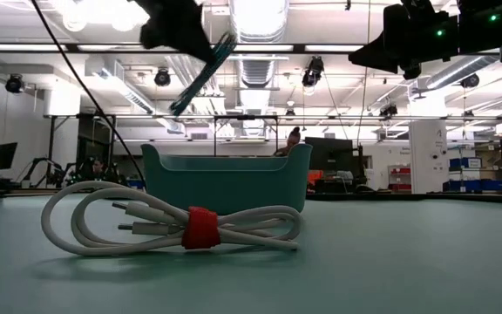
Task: Pick and place USB-C Cables
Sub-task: Put the blue charger cable into the green bin
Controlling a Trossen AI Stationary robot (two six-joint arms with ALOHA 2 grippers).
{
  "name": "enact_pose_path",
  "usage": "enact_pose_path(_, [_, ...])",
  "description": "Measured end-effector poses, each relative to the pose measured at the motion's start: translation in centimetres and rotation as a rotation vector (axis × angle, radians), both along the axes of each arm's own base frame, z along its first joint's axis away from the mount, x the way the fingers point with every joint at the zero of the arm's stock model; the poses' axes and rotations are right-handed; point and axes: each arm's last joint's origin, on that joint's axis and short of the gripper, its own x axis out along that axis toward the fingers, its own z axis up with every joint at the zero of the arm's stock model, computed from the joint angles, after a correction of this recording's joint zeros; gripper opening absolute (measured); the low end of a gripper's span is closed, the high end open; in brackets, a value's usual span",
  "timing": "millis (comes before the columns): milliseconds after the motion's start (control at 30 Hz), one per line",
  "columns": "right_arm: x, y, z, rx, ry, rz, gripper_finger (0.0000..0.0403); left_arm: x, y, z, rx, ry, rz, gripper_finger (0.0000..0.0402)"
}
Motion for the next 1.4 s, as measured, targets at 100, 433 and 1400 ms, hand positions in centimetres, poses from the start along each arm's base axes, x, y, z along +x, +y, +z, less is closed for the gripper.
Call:
enact_pose_path(100, [0.1, 0.1, 0.0, -0.002, 0.004, 0.031, 0.0072, 0.6, -0.4, 0.7, 0.060, -0.063, -0.071, 0.0012])
enact_pose_path(433, [1.6, 0.7, -0.9, -0.001, 0.019, 0.314, 0.0072, 2.2, -1.4, 2.8, 0.206, -0.306, -0.367, 0.0011])
enact_pose_path(1400, [10.1, 0.9, -0.1, -0.050, -0.067, 0.662, 0.0182, 2.1, -1.6, -0.4, 0.405, -0.517, -0.443, 0.0011])
